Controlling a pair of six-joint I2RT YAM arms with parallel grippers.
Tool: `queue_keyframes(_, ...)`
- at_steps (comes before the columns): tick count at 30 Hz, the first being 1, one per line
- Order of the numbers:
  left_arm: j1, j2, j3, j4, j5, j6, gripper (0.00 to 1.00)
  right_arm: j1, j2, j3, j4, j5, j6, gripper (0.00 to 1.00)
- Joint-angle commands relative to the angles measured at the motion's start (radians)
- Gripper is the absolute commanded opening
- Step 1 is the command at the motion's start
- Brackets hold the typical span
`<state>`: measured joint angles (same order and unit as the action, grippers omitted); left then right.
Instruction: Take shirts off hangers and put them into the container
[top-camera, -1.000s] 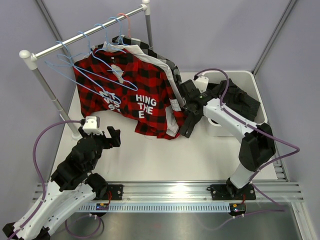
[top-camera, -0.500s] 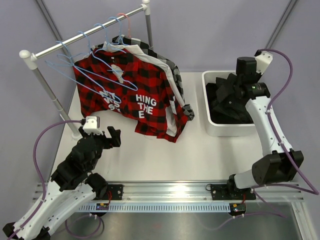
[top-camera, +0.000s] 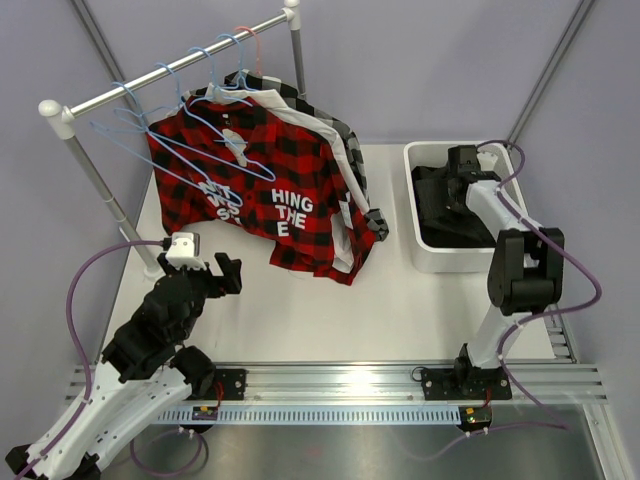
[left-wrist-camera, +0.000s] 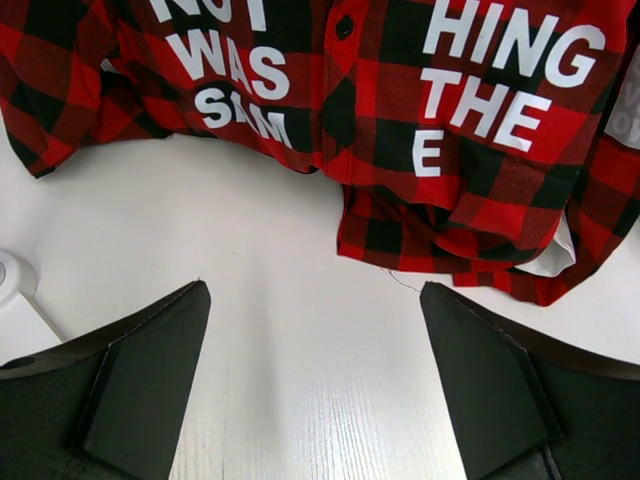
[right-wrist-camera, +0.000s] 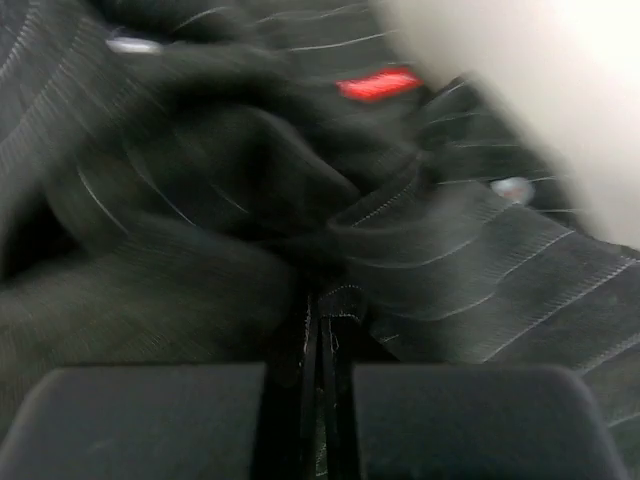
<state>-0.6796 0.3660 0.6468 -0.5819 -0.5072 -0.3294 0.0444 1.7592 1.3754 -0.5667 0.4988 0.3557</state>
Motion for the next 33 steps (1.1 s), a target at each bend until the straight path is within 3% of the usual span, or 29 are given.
queue_keyframes(1,0.003,-0.009,-0.004,0.037,0.003,0.006,0.93,0.002,0.092,0.010,-0.041,-0.124,0.043,0.00)
queue_keyframes(9,0.003,-0.002,-0.003,0.037,0.004,0.007,0.93,0.002,0.129,0.014,-0.041,-0.180,0.037,0.13)
queue_keyframes(13,0.003,-0.006,-0.004,0.037,-0.001,0.007,0.93,0.003,0.014,0.010,-0.045,-0.172,0.034,0.32)
queue_keyframes(16,0.003,-0.006,-0.006,0.037,-0.002,0.007,0.93,0.002,-0.117,-0.010,-0.018,-0.192,0.028,0.39)
queue_keyframes(25,0.003,-0.006,-0.004,0.039,-0.010,0.010,0.93,0.003,-0.464,-0.030,-0.009,-0.210,-0.023,0.96)
queue_keyframes(33,0.003,0.019,0.040,0.036,-0.014,0.023,0.93,0.002,-0.757,-0.027,-0.016,-0.287,-0.032,0.99)
